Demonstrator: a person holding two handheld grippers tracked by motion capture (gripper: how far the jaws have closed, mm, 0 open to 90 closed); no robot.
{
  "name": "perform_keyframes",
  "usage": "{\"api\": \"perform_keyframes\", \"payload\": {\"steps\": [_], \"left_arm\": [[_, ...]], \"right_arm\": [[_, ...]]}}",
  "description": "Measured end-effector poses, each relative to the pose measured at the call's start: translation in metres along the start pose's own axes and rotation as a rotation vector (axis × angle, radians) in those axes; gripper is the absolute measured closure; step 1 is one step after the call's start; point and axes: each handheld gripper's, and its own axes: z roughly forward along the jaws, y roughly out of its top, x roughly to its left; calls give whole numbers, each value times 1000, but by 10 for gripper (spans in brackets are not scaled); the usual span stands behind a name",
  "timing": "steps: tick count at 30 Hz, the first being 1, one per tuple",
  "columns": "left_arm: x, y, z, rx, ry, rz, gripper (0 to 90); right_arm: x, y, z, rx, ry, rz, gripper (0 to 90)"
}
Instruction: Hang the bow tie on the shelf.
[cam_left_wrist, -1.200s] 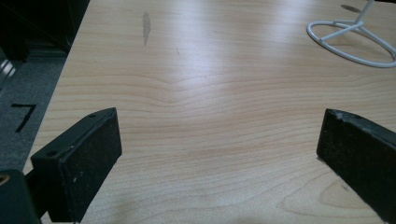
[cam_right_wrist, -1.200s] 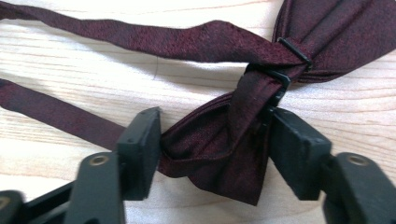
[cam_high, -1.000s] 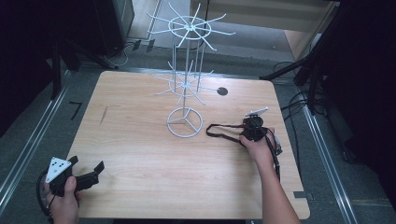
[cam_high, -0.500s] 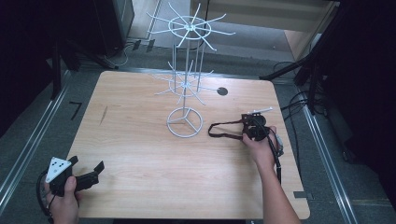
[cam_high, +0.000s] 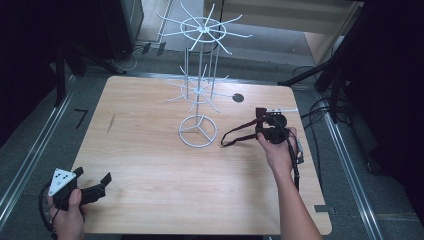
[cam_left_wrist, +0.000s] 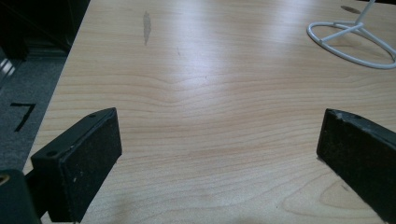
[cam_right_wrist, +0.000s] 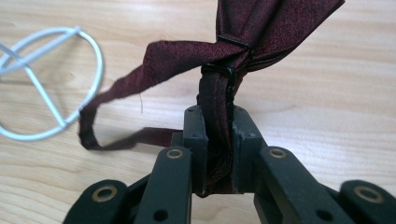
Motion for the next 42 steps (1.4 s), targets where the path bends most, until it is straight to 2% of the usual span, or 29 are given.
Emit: {"api": "perform_keyframes", "payload": {"steps": [8,13,17,21,42], "left_arm": [[0,0,0,0,0,0,4],[0,0,0,0,0,0,4],[0,0,0,1,0,1,4],[0,0,0,1,0,1,4],[0,0,0,-3,1,-1,4]], "right_arm": [[10,11,-10,-49,10,-5,804],[18,20,-20,-96,21,-25,804],[21,23,-23,-104,23,-31,804],[28,30,-30,-136,32,-43,803],[54,53,-51,-203,76,-94,802]]}}
